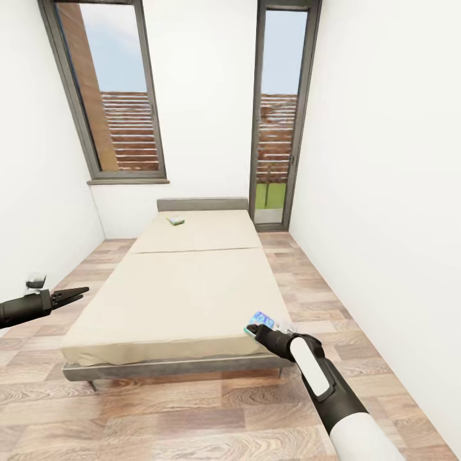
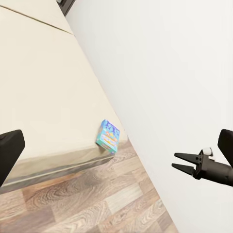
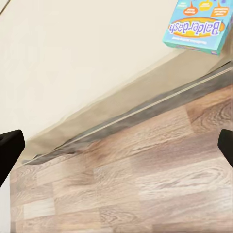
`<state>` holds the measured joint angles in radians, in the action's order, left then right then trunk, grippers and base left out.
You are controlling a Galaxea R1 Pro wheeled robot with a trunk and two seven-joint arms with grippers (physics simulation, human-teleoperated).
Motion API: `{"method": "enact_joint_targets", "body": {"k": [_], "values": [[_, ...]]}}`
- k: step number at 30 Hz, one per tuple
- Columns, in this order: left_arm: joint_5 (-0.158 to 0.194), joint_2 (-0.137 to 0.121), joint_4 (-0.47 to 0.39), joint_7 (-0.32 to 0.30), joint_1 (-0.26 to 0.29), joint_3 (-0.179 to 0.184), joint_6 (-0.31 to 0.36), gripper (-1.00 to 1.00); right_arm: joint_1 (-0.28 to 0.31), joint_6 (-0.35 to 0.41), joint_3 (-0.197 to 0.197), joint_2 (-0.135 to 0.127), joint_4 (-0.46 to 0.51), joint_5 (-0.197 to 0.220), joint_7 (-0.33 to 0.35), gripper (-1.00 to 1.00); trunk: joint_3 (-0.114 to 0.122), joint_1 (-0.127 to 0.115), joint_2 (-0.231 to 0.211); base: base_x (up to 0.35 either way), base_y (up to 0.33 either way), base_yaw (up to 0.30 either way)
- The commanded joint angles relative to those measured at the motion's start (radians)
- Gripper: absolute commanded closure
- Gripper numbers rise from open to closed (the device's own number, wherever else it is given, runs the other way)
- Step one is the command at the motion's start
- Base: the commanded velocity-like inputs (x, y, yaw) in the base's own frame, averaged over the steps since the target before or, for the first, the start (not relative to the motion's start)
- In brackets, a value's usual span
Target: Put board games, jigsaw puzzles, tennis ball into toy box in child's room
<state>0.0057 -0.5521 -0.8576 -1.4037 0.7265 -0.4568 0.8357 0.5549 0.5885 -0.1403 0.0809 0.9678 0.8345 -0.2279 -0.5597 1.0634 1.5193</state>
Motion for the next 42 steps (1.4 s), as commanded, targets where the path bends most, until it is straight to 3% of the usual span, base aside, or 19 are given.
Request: {"method": "enact_joint_targets", "body": {"k": [1, 6, 10, 26, 33, 42], "values": [[0.0, 0.0, 0.0, -0.004, 0.001, 0.0, 0.011, -1.0, 0.001, 0.001, 0.002, 0.0, -0.003, 0.011, -0.01, -1.0, -0.001, 0.0, 0.001, -0.033, 0.008, 0.0], [0.0, 0.0, 0.0, -0.004, 0.001, 0.0, 0.011, -1.0, 0.0, 0.001, 0.031, -0.001, -0.024, 0.012, -0.008, -1.0, -0.001, 0.0, 0.001, -0.02, 0.005, 0.0], [0.001, 0.0, 0.0, -0.004, 0.001, 0.0, 0.011, -1.0, 0.0, 0.0, 0.094, -0.001, -0.051, 0.012, 0.014, -1.0, -0.001, 0.0, 0.001, -0.007, 0.002, 0.0], [0.001, 0.0, 0.0, -0.008, 0.001, -0.001, 0.011, -1.0, 0.0, -0.003, 0.261, -0.007, -0.214, 0.011, 0.201, -1.0, -0.051, 0.061, 0.113, -0.001, 0.0, 0.0], [0.001, 0.0, 0.0, -0.009, 0.001, -0.001, 0.011, -1.0, 0.0, -0.039, 0.289, -0.007, -0.241, 0.01, 0.22, -1.0, -0.073, 0.088, 0.162, 0.0, 0.0, 0.0], [0.0, 0.0, 0.0, -0.009, 0.001, -0.002, 0.011, -1.0, 0.0, -0.141, 0.287, -0.001, -0.249, 0.009, 0.225, -1.0, -0.101, 0.123, 0.225, 0.0, 0.0, 0.0]]}}
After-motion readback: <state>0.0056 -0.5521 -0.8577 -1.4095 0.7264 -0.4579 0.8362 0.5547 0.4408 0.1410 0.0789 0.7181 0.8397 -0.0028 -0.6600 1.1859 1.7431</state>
